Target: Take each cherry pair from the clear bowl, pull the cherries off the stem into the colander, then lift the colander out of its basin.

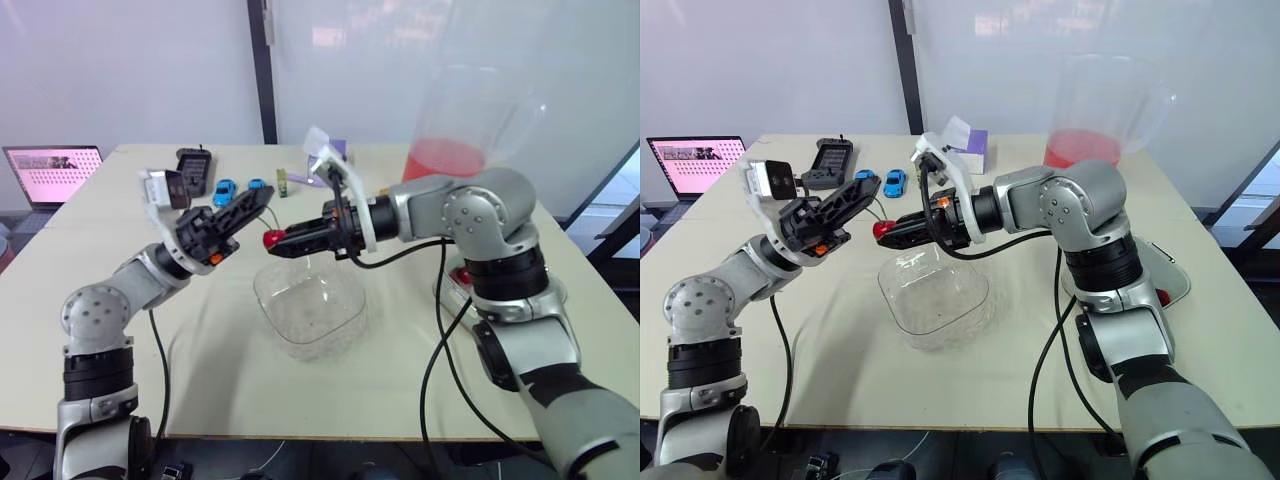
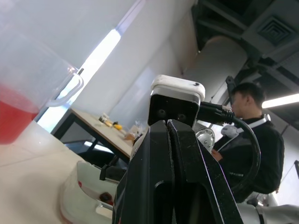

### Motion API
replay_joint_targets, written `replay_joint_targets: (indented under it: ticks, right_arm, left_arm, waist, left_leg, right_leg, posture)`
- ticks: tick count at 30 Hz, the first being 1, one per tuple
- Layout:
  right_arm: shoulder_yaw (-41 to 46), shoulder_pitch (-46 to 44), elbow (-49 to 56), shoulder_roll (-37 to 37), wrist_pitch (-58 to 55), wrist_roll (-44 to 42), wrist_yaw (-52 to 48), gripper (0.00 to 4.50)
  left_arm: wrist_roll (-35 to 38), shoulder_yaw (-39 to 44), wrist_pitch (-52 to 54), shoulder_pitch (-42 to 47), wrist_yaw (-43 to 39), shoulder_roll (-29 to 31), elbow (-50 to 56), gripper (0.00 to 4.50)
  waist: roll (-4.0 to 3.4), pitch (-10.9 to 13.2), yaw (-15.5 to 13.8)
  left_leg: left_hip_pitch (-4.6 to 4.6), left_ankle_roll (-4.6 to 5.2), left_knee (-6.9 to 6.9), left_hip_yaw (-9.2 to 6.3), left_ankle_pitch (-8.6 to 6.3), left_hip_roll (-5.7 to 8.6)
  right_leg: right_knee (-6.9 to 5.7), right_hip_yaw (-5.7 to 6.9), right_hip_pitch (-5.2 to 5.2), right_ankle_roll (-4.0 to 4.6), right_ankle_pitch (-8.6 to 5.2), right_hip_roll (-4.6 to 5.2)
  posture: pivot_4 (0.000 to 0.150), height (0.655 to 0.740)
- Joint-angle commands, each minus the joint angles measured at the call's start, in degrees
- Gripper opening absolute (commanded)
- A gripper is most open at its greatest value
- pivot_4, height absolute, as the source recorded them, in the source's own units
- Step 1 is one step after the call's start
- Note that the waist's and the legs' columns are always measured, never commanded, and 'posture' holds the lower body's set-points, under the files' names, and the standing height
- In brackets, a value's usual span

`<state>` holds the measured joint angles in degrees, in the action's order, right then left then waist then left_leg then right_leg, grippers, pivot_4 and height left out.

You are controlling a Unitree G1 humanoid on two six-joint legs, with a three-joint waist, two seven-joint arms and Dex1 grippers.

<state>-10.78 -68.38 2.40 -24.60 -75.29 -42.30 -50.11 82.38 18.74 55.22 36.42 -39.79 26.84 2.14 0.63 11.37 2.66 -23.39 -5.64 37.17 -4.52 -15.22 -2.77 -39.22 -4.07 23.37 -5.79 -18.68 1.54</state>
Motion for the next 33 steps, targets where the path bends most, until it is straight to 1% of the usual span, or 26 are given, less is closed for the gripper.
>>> replay_joint_targets:
  ticks: [1,7,11,15,18,20,23,26,29,33]
  right_arm:
    - [-3.5,2.2,3.3,-1.4,0.7,1.3,-0.5,0.62]
    - [-5.1,4.0,5.1,-1.9,-0.2,0.9,-0.8,0.62]
    - [-4.7,3.5,4.4,-2.3,-0.4,0.9,-1.3,0.62]
    - [-3.7,2.8,4.0,-2.7,-0.5,0.7,-1.8,0.62]
    - [-0.5,1.8,4.6,-5.0,-1.3,-0.8,-2.9,0.62]
    - [2.2,2.4,7.7,-9.9,-1.1,-2.4,-5.2,0.62]
    - [5.5,6.0,14.2,-20.7,1.5,-3.0,-9.2,0.62]
    - [6.9,12.3,19.1,-32.7,7.0,1.2,-11.4,0.62]
    - [8.8,17.5,18.2,-40.9,11.0,5.9,-10.3,0.62]
    - [10.6,21.8,11.1,-45.8,13.8,12.3,-5.9,0.62]
  left_arm:
    - [1.1,1.7,-0.6,1.3,-0.7,0.4,0.5,0.00]
    - [1.5,1.8,-0.9,0.9,-0.5,-0.3,0.9,0.00]
    - [1.3,2.0,-0.9,1.2,-0.5,-0.5,0.7,0.00]
    - [1.3,2.1,-1.0,1.2,-0.7,-0.3,0.4,0.00]
    - [1.2,2.1,-1.1,1.2,-0.5,-0.3,0.7,0.00]
    - [1.2,2.2,-1.1,1.0,-0.5,-0.1,0.9,0.00]
    - [1.6,2.8,-1.0,0.1,-0.3,0.4,1.6,0.00]
    - [1.7,3.2,-1.0,-1.0,-0.3,0.7,2.1,0.00]
    - [1.5,3.5,-1.2,-1.4,-0.4,0.5,2.0,0.00]
    - [0.8,3.0,-1.4,-1.2,-0.9,0.1,1.5,0.00]
  waist:
    - [0.00,0.0,0.0]
    - [0.02,0.0,0.0]
    - [0.01,0.0,0.0]
    - [0.01,0.0,0.0]
    - [0.01,0.0,-0.1]
    - [0.02,0.0,-0.3]
    - [0.03,0.0,-0.6]
    - [0.04,0.0,-0.7]
    - [0.04,0.0,-0.1]
    - [0.04,0.0,-0.1]
  left_leg:
    - [0.00,0.00,0.00,0.00,0.00,0.00]
    - [0.01,0.00,-0.01,-0.01,0.00,-0.01]
    - [-0.01,0.00,0.01,-0.01,0.00,0.00]
    - [0.00,0.00,0.00,-0.01,0.00,0.00]
    - [0.00,0.00,0.00,-0.01,0.00,0.00]
    - [-0.02,0.00,0.00,-0.01,0.00,0.01]
    - [-0.07,0.02,-0.03,-0.02,-0.01,0.03]
    - [-0.06,0.08,-0.07,-0.02,-0.05,0.03]
    - [-0.01,0.08,-0.04,0.03,-0.04,0.02]
    - [0.10,0.06,-0.03,0.10,-0.03,0.00]
  right_leg:
    - [0.00,0.00,0.00,0.00,0.00,0.00]
    - [0.00,0.00,0.01,0.00,0.00,-0.01]
    - [0.00,0.00,0.01,0.00,0.00,0.00]
    - [0.00,0.01,0.01,0.00,0.00,0.00]
    - [0.01,0.01,0.01,0.00,0.00,0.00]
    - [0.02,0.01,0.00,0.00,0.00,0.01]
    - [0.16,0.04,-0.01,0.00,0.00,0.04]
    - [0.23,0.04,-0.04,-0.01,-0.01,0.02]
    - [0.18,-0.02,-0.04,-0.01,-0.01,0.02]
    - [0.09,-0.11,-0.07,-0.01,0.00,-0.04]
  posture:
    - [0.150,0.7400]
    - [0.150,0.7400]
    - [0.150,0.7400]
    - [0.150,0.7400]
    - [0.150,0.7400]
    - [0.150,0.7400]
    - [0.150,0.7400]
    - [0.150,0.7400]
    - [0.150,0.7400]
    - [0.150,0.7400]
